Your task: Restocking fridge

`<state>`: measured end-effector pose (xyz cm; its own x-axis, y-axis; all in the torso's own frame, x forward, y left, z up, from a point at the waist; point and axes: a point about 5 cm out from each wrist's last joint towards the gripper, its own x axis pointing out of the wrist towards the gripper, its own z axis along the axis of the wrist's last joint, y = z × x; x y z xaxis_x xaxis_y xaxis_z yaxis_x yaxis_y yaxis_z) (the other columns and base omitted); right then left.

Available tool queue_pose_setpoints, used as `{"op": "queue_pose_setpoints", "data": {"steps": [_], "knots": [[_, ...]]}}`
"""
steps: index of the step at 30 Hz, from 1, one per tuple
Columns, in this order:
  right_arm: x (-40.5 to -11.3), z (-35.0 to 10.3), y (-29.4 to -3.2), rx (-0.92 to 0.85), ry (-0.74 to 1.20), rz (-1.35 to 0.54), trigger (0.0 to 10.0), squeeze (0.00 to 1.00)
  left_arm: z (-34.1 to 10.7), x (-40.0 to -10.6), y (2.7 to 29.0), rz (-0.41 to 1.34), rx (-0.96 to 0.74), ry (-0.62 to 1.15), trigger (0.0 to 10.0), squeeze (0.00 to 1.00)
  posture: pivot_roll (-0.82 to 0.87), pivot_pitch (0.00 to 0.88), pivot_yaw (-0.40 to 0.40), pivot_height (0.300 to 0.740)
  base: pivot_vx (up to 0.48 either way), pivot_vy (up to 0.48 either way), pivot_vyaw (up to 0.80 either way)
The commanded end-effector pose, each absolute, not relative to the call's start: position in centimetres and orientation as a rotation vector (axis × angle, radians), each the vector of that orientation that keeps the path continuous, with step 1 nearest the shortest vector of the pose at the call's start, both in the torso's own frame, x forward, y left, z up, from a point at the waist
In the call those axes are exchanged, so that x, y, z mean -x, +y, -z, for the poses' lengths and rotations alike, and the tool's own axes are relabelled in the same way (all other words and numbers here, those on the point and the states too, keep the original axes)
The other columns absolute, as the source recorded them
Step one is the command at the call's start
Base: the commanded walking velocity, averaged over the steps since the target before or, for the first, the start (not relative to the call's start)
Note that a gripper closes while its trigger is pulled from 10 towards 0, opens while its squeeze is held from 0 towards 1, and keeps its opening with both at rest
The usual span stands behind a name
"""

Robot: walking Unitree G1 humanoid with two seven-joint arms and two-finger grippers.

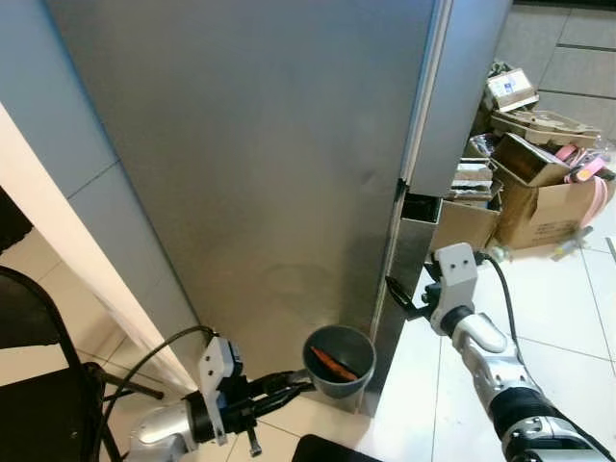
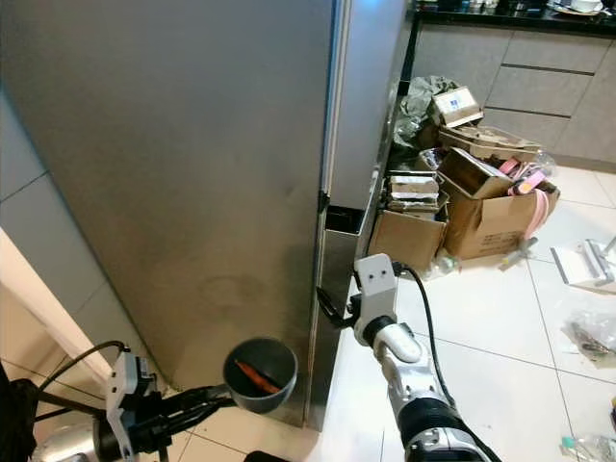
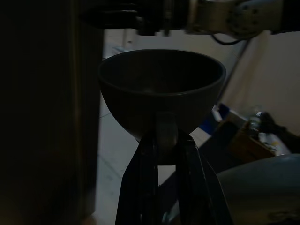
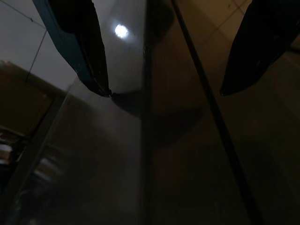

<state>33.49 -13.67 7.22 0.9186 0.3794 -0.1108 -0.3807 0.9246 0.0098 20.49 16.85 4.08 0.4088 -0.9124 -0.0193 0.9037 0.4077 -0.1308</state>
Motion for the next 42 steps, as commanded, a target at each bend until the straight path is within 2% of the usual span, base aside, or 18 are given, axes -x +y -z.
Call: {"op": "queue_pose_setpoints", "data": {"steps": [1,8,19,24,28,31,33,34,35,37,40,42], "knots": [[-33.8,-8.9,-10.1,0.01,0.037,-0.485,10.0,0.0,-4.2,-20.1,15.4,1.194,0.12,0.069,10.0,0.0,0.02,0.0,-0.021,0.74,0.0,0.0,0.0],[-33.3,-9.3,-7.0,-0.019,0.039,-0.55,10.0,0.0,-4.3,-20.2,14.3,1.22,0.132,0.057,10.0,0.0,0.02,0.0,-0.02,0.74,0.0,0.0,0.0],[-33.7,-8.9,-6.9,-0.032,0.099,-0.453,10.0,0.0,-4.3,-20.4,14.5,1.215,0.116,0.06,10.0,0.0,0.02,0.0,-0.02,0.74,0.0,0.0,0.0],[-32.5,-7.2,-6.3,-0.002,0.202,-0.603,10.0,0.0,-4.3,-20.4,14.4,1.213,0.114,0.06,10.0,0.0,0.02,0.0,-0.021,0.74,0.0,0.0,0.0],[-31.7,-5.9,-6.6,0.035,0.266,-0.65,10.0,0.0,-4.3,-20.4,14.5,1.212,0.115,0.06,10.0,0.0,0.02,0.0,-0.023,0.74,0.0,0.0,0.0],[-30.0,-2.7,-8.1,0.119,0.42,-0.671,10.0,0.0,-4.2,-20.5,14.9,1.181,0.109,0.081,10.0,0.0,0.02,0.0,-0.025,0.74,0.0,0.0,0.0],[-30.0,-2.7,-8.1,0.119,0.42,-0.671,10.0,0.0,-4.2,-20.5,14.9,1.181,0.109,0.081,10.0,0.0,0.02,0.0,-0.025,0.74,0.0,0.0,0.0],[-29.2,-1.0,-9.4,0.149,0.504,-0.616,10.0,0.0,-3.8,-20.7,15.2,1.151,0.097,0.118,10.0,0.0,0.02,0.0,-0.027,0.74,0.0,0.0,0.0],[-29.2,-1.0,-9.4,0.149,0.504,-0.616,10.0,0.0,-3.8,-20.7,15.2,1.151,0.097,0.118,10.0,0.0,0.02,0.0,-0.027,0.74,0.0,0.0,0.0],[-27.8,1.7,-12.4,0.183,0.64,-0.456,10.0,0.0,-3.6,-21.1,15.8,1.099,0.079,0.156,10.0,0.0,0.02,0.0,-0.025,0.74,0.0,0.0,0.0],[-27.0,2.7,-13.9,0.205,0.692,-0.372,10.0,0.0,-3.7,-21.3,16.0,1.09,0.083,0.158,10.0,0.0,0.02,0.0,-0.024,0.74,0.0,0.0,0.0],[-25.1,4.3,-16.9,0.233,0.786,-0.233,10.0,0.0,-4.0,-21.7,16.0,1.08,0.094,0.157,10.0,0.0,0.02,0.0,-0.022,0.74,0.0,0.0,0.0]]}}
